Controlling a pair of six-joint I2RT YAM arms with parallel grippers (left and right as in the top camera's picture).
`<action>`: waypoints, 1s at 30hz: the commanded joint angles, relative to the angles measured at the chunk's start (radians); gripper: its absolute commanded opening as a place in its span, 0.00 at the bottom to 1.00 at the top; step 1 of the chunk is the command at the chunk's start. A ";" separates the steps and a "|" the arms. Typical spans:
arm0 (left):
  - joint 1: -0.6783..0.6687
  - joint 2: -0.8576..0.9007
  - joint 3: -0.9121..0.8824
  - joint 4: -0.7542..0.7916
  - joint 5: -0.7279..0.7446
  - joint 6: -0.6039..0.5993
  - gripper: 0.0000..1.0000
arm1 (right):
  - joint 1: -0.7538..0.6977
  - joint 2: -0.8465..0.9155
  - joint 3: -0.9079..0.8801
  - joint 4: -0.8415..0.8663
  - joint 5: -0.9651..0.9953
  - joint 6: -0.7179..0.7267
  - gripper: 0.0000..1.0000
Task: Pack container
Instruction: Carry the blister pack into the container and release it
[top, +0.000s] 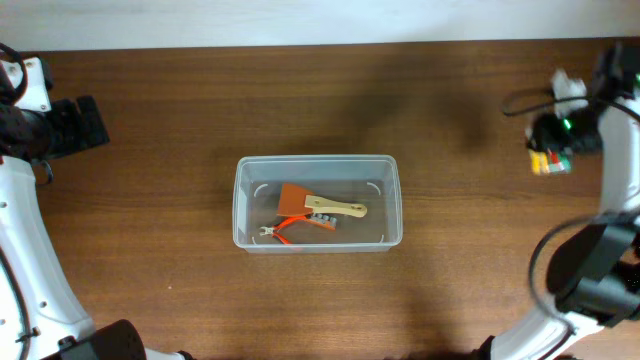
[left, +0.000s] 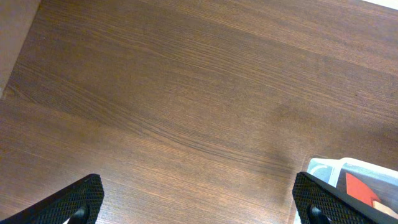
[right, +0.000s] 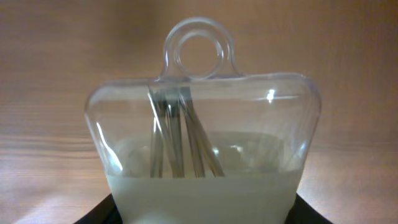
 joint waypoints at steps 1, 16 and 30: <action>0.003 -0.006 0.000 0.003 0.004 0.016 0.99 | 0.180 -0.114 0.117 -0.058 -0.035 -0.060 0.04; 0.003 -0.006 0.000 -0.005 0.004 0.016 0.99 | 0.818 -0.090 0.084 -0.149 -0.023 -0.381 0.04; 0.003 -0.006 0.000 -0.005 0.004 0.016 0.99 | 0.845 0.141 -0.158 0.045 -0.028 -0.381 0.04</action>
